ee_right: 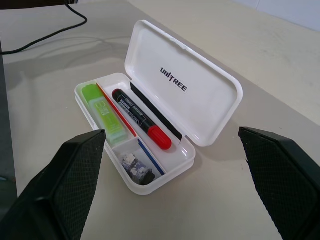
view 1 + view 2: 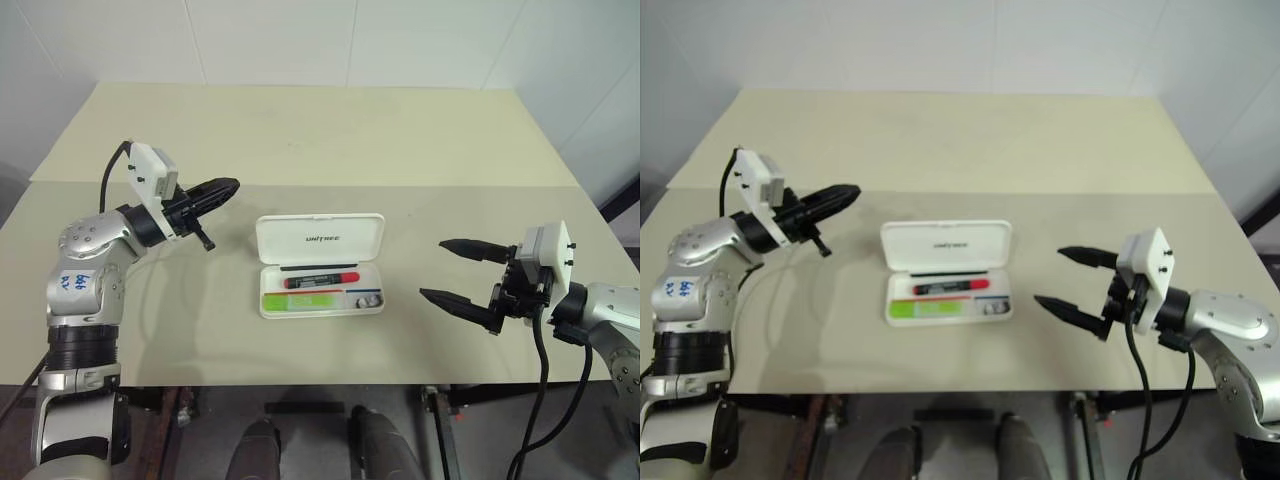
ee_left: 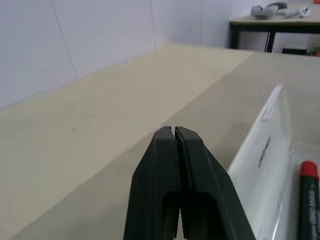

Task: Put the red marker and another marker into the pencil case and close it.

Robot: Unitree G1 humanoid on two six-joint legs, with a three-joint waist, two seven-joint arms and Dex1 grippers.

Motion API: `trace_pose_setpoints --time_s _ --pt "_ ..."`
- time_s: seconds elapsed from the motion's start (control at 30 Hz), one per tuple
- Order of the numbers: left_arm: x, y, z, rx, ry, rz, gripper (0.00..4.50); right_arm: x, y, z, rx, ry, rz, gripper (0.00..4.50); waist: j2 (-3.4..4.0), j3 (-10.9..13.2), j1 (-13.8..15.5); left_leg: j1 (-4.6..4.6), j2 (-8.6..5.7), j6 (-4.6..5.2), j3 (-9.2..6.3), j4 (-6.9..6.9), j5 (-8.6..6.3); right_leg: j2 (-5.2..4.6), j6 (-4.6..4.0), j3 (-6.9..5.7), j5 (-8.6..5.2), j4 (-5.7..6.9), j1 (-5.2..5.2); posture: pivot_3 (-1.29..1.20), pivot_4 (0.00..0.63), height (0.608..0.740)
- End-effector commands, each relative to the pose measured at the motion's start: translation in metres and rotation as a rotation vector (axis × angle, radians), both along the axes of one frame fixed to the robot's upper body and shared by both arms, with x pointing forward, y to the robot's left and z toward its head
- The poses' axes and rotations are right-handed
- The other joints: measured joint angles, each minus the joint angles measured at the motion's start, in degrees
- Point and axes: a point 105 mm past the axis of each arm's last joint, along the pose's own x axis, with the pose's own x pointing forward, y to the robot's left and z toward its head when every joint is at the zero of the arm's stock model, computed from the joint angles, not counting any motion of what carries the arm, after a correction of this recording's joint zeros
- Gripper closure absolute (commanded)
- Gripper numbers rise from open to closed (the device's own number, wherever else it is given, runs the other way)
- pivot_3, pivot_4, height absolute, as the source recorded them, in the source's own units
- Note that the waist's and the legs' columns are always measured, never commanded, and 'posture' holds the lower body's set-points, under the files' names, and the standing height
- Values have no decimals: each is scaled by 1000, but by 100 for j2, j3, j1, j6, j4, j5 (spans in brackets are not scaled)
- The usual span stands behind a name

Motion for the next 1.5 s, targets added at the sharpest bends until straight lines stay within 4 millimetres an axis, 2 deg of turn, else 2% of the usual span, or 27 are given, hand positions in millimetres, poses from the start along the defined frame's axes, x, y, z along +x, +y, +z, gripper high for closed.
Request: trace_pose_setpoints --time_s 0.03,0.23,0.37,0.43,0.67,0.83,1.0,1.1,1.27,1.4,1.5 --pt "6 -9 7 12 -33 -22 4482 -5 4 9 -18 -47 16 0 0 0 0 0 0 0 0 -1 0 0 2 0 1 1 -1 0 150 740" --pt "13 -29 -11 42 57 -94 4482 -7 4 10 -16 -55 6 0 0 0 -7 -1 0 -1 0 -3 0 0 14 -1 7 4 -3 0 150 740" --pt "6 -36 -28 99 147 -180 4482 -9 6 12 -15 -61 4 0 0 0 -9 0 0 -1 0 -3 0 0 14 0 7 6 -3 0 150 740" --pt "4 -36 -30 108 169 -199 4482 -9 6 12 -14 -62 2 0 0 0 -7 0 0 -1 0 -2 0 0 11 -1 5 5 -3 0 150 740" --pt "-14 -36 -27 166 180 -319 4482 -10 6 11 -6 -64 -7 0 0 0 -6 -1 0 -1 0 -3 0 0 1 -1 0 4 -4 0 150 740" --pt "-34 -39 -29 256 159 -438 4482 -9 8 10 1 -62 -10 0 0 0 -13 0 0 -1 0 -4 -1 0 -1 0 -1 5 -4 0 150 740" --pt "-54 -45 -44 375 187 -554 4482 -8 9 9 4 -60 -9 0 0 0 -8 -1 0 -1 0 -3 -1 0 -3 0 -2 4 -4 0 150 740" --pt "-60 -45 -52 419 205 -582 4482 -8 9 9 5 -60 -9 0 0 0 -8 -1 0 -1 0 -4 -1 0 -5 0 -3 4 -5 0 150 740" --pt "-60 -45 -72 480 269 -559 4482 -8 11 8 10 -58 -10 0 0 0 -10 -1 0 -1 0 -2 -1 0 -5 1 -3 3 -4 0 150 740" --pt "-41 -48 -84 465 262 -435 4482 -7 12 8 21 -62 -14 0 0 0 -6 -1 0 -1 0 -1 -1 0 -5 1 -3 3 -4 0 150 740" --pt "-36 -52 -92 452 267 -416 4482 -7 15 9 31 -68 -13 0 0 0 -5 -1 0 -1 0 -1 -1 0 -4 1 -3 5 -4 0 150 740"
